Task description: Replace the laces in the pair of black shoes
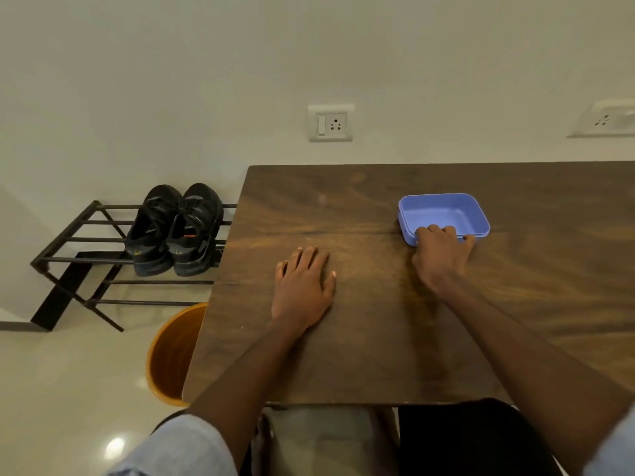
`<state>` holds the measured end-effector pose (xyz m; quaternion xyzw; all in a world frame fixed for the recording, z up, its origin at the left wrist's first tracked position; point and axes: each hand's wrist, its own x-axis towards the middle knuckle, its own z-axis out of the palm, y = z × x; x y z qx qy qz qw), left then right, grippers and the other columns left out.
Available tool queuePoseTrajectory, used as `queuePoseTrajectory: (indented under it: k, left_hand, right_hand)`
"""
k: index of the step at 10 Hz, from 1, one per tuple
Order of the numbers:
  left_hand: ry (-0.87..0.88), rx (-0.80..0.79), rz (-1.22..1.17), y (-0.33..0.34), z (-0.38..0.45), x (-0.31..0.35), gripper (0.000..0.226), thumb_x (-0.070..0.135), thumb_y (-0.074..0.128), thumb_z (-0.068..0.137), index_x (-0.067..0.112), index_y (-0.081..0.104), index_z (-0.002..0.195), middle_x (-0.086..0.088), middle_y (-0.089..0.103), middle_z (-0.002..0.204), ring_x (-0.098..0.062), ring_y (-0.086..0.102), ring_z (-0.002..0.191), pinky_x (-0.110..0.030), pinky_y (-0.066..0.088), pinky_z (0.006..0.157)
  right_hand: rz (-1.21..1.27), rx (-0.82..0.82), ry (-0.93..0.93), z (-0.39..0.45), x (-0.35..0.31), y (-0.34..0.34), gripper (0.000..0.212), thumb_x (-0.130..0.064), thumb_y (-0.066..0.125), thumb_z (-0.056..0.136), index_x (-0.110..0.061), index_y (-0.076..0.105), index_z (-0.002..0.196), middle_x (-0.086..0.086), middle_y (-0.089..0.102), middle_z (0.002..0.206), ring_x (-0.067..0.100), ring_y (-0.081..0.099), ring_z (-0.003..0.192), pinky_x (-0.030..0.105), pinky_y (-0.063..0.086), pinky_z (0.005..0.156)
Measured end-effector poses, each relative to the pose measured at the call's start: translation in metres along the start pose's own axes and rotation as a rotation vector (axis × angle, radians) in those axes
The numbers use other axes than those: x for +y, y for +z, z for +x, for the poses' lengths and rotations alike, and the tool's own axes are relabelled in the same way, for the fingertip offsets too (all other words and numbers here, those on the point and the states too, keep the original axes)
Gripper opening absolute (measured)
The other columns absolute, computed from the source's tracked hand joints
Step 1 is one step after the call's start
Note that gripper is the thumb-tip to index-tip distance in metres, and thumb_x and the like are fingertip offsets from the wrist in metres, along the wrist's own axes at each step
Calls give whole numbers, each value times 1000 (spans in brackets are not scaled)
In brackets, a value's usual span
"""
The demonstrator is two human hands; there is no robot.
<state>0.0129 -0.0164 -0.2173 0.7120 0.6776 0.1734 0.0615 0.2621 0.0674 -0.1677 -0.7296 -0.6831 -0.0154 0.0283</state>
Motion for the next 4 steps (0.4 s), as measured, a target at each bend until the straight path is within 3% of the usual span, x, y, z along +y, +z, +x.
queuePoseTrajectory:
  k: [1,2,3,4]
  left_hand:
    - [-3,-16,-1,-2,1,0,51,52,38,105,33,39,152,7,36,159,-16,29,148,-46,22,121]
    - [-7,-24,-5,-3,2,2,52,53,37,104,33,38,153,6,35,159,-17,28,149,-46,21,122]
    - [-47,-25,-55,-2,0,2,60,55,37,105,28,31,158,4,29,166,-19,23,155,-48,20,125]
    - [-99,77,-90,-16,14,-6,68,55,38,106,24,20,163,1,17,172,-19,12,159,-49,15,128]
  right_hand:
    - [-40,-75,3,0,6,-9,18,-18,58,96,-21,63,112,2,58,108,28,52,117,63,27,114]
    - [3,56,-29,1,7,-10,30,-25,60,95,-17,59,125,6,57,128,29,51,124,65,24,114]
    - [134,303,-120,-3,-10,-16,41,-29,60,97,-15,55,135,10,50,148,30,47,135,63,23,114]
    - [218,385,-260,-1,-53,-18,51,-33,56,99,-15,48,146,9,39,161,27,36,149,63,20,117]
